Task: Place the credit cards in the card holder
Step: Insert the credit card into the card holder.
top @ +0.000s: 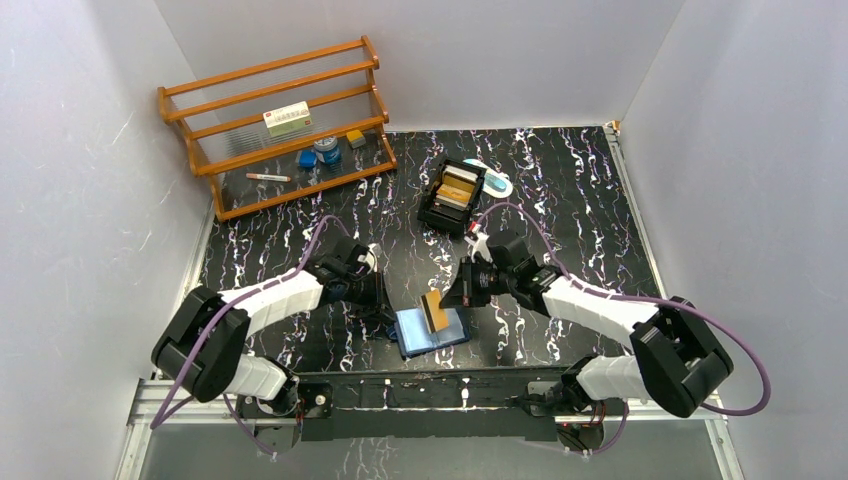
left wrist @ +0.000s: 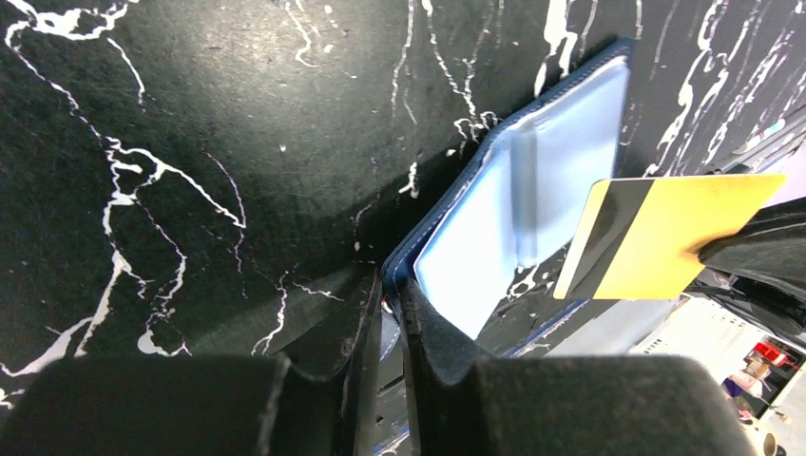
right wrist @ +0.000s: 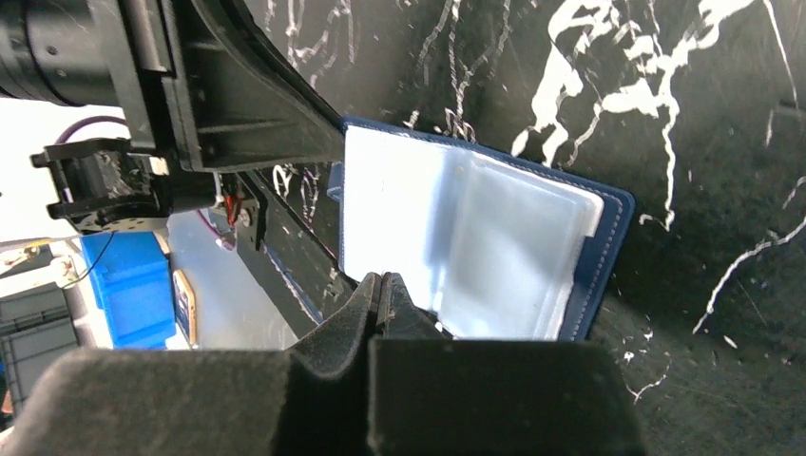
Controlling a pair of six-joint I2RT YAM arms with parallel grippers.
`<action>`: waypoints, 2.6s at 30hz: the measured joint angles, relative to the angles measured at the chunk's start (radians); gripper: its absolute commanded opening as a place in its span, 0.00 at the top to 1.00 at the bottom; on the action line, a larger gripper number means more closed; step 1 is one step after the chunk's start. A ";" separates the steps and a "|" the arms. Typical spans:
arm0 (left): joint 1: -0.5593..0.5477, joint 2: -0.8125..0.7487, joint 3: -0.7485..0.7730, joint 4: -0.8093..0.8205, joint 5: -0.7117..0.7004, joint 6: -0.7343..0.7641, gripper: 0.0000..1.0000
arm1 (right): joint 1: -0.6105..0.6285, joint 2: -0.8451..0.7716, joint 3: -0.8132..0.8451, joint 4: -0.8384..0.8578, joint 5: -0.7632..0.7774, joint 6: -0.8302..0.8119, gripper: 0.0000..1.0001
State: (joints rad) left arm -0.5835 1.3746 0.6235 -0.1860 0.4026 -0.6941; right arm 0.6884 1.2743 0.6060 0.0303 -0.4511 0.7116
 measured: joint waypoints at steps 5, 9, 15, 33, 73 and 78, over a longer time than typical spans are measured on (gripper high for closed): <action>0.000 0.045 -0.011 0.014 -0.006 -0.006 0.89 | 0.002 0.021 -0.057 0.044 0.003 0.026 1.00; 0.000 0.061 -0.013 0.018 -0.011 -0.009 0.89 | 0.002 0.038 -0.088 0.084 0.015 0.031 1.00; 0.000 0.062 -0.013 0.023 -0.012 -0.009 0.88 | 0.002 0.095 -0.125 0.142 0.009 0.047 1.00; 0.001 0.068 -0.013 0.030 -0.005 -0.010 0.87 | 0.002 0.158 -0.171 0.294 -0.038 0.045 1.00; 0.007 0.073 -0.041 0.101 0.026 -0.051 0.87 | 0.111 0.162 -0.114 0.206 0.124 0.131 0.62; 0.007 0.073 -0.041 0.101 0.028 -0.053 0.87 | 0.150 0.178 -0.069 0.162 0.153 0.123 0.59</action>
State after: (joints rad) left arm -0.5766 1.4475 0.5823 -0.0849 0.4305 -0.7475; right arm 0.8379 1.4525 0.5365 0.1925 -0.2977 0.8349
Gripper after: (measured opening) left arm 0.127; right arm 0.400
